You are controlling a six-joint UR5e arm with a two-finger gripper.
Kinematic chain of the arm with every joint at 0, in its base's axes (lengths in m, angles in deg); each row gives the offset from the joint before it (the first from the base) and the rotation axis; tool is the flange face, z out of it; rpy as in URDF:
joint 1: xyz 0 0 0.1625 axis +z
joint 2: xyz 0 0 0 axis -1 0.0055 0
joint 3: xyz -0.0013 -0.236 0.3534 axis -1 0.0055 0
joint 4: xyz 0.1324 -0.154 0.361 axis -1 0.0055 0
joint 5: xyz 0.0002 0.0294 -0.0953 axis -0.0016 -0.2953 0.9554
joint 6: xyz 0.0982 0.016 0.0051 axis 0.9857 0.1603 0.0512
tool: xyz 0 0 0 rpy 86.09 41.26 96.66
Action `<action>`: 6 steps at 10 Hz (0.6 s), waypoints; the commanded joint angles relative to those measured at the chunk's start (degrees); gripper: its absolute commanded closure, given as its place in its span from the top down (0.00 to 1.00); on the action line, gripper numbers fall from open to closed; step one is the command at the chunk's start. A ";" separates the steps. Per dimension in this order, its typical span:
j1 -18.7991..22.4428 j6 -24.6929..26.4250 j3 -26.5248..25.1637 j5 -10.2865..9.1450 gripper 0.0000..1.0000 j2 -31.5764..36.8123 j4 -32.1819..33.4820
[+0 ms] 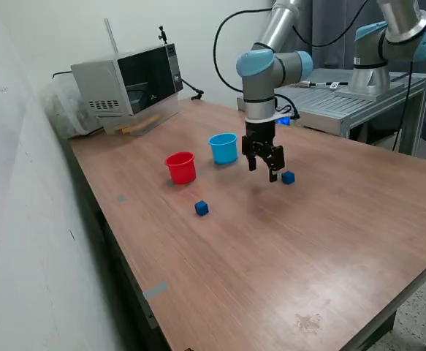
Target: Place red objects in the red bin, and blue objects in the blue bin.
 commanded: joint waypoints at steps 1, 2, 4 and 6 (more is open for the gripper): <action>-1.39 0.02 -1.05 0.59 1.00 -0.01 0.01; -1.03 0.02 -2.19 0.59 1.00 1.13 -0.07; 0.80 0.11 -4.91 0.42 1.00 4.38 -0.25; 3.00 0.11 -6.85 0.15 1.00 6.67 -0.34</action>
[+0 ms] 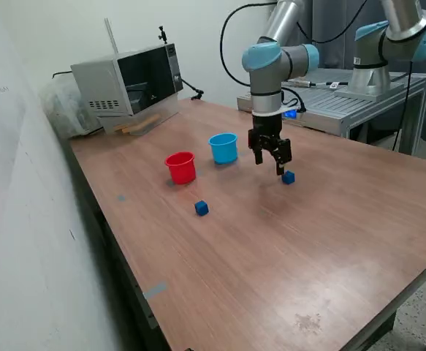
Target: Place red objects in the red bin, and blue objects in the blue bin.
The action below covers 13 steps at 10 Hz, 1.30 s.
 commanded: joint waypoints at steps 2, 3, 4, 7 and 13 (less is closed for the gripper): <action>3.62 0.04 -3.94 -0.29 1.00 3.32 -0.08; 4.32 0.04 -3.95 -0.38 1.00 3.32 0.01; 4.33 0.04 -4.04 -0.38 1.00 3.32 0.10; 4.24 -0.30 -3.95 -1.00 1.00 3.32 0.71; 3.27 -0.66 -4.21 -1.09 1.00 1.91 3.79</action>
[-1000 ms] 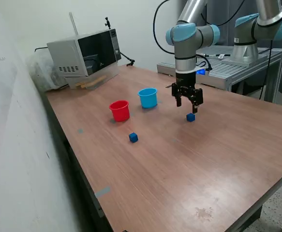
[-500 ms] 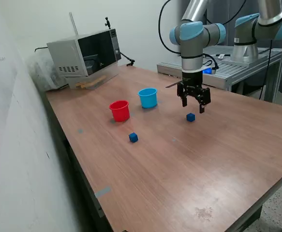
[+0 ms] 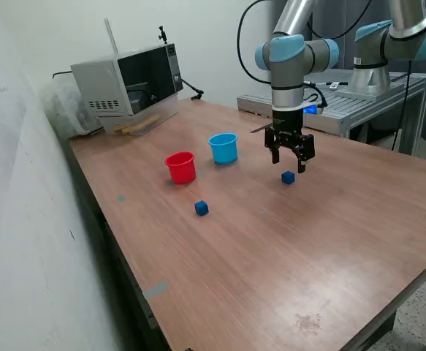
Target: Place red objects in the red bin, and blue objects in the blue bin.
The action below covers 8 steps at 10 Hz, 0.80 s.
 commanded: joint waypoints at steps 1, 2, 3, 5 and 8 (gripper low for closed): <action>-0.19 -0.15 -0.33 -0.03 1.00 -0.57 1.02; -0.10 -0.15 -0.33 -0.03 1.00 -0.92 0.93; -0.10 -0.15 -0.42 -0.03 1.00 -1.10 1.02; -0.10 -0.15 -0.42 -0.03 0.00 -1.10 1.19; -0.19 -0.15 -0.42 -0.03 0.00 -1.10 1.19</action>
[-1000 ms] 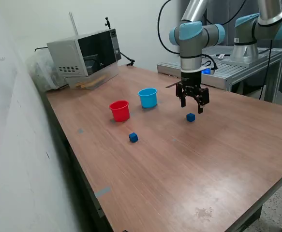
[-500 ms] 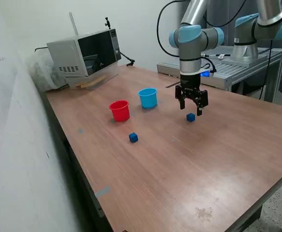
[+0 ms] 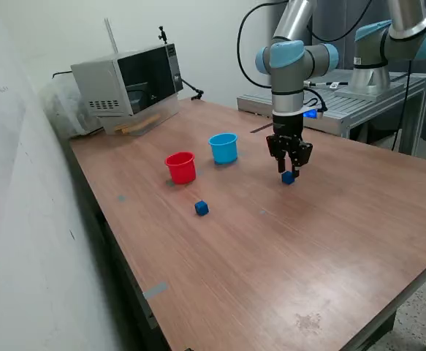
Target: Place red objects in the red bin, and blue objects in the blue bin.
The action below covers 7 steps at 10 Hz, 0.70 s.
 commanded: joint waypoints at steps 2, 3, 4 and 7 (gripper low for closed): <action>-0.08 0.00 -0.01 0.00 0.00 -0.06 0.05; -0.08 0.00 -0.01 0.00 0.00 -0.06 0.05; -0.08 -0.52 0.16 0.17 0.00 -0.06 -0.12; -0.42 -1.67 0.69 0.26 0.00 0.20 -0.65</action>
